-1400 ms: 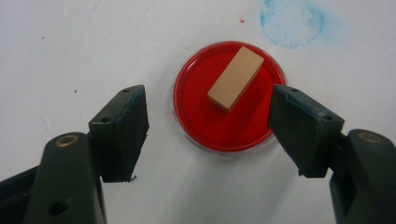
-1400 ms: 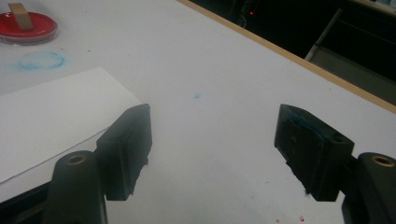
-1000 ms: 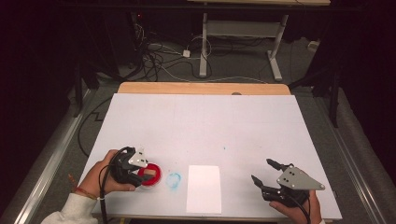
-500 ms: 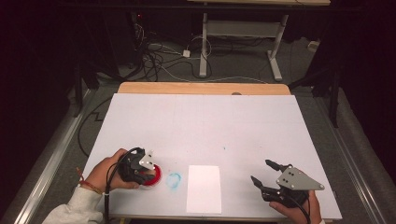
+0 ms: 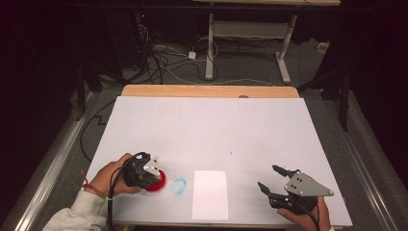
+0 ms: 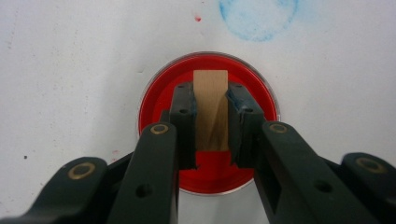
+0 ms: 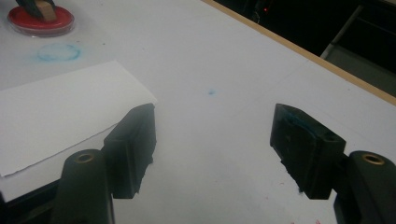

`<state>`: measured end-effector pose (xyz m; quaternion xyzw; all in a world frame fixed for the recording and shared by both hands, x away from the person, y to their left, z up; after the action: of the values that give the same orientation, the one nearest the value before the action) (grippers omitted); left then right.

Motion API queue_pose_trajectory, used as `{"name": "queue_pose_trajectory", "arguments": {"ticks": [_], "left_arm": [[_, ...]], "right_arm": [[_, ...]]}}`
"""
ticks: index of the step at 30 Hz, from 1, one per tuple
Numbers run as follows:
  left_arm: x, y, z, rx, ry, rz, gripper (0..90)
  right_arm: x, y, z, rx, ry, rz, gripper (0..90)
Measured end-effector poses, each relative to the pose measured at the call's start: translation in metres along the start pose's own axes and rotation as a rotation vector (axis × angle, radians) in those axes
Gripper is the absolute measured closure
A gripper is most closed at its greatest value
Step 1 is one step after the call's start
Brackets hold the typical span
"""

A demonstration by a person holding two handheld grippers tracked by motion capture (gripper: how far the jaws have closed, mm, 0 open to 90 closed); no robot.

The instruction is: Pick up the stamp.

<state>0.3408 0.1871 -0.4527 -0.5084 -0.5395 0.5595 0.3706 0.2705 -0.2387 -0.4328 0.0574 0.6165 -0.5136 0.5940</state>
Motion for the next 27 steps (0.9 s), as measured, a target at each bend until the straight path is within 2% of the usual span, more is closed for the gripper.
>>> {"name": "queue_pose_trajectory", "arguments": {"ticks": [7, 23, 27], "left_arm": [[0.0017, 0.0015, -0.0035, 0.033, -0.032, 0.013, 73.9], [0.0000, 0.0021, 0.0001, 0.011, -0.050, -0.002, 74.0], [0.0014, 0.0018, 0.0009, 0.003, -0.052, 0.012, 73.9]], "right_arm": [[0.0002, 0.0000, 0.0003, 0.006, 0.002, -0.003, 31.9], [0.0004, 0.0013, 0.0008, 0.021, 0.000, -0.015, 32.0], [0.0002, 0.0011, 0.0006, 0.022, -0.004, -0.013, 31.9]]}}
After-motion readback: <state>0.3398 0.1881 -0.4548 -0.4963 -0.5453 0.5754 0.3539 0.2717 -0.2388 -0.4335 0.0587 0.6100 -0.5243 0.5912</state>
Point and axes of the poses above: each handheld gripper's, and its own axes: y roughly forward along the jaws, x roughly out of its underside, z roughly to its right, the point moved 2 cm from there along y, roughly forward along the jaws, and after that the axes turned 8 degrees about -z, right-handed, at the moved point
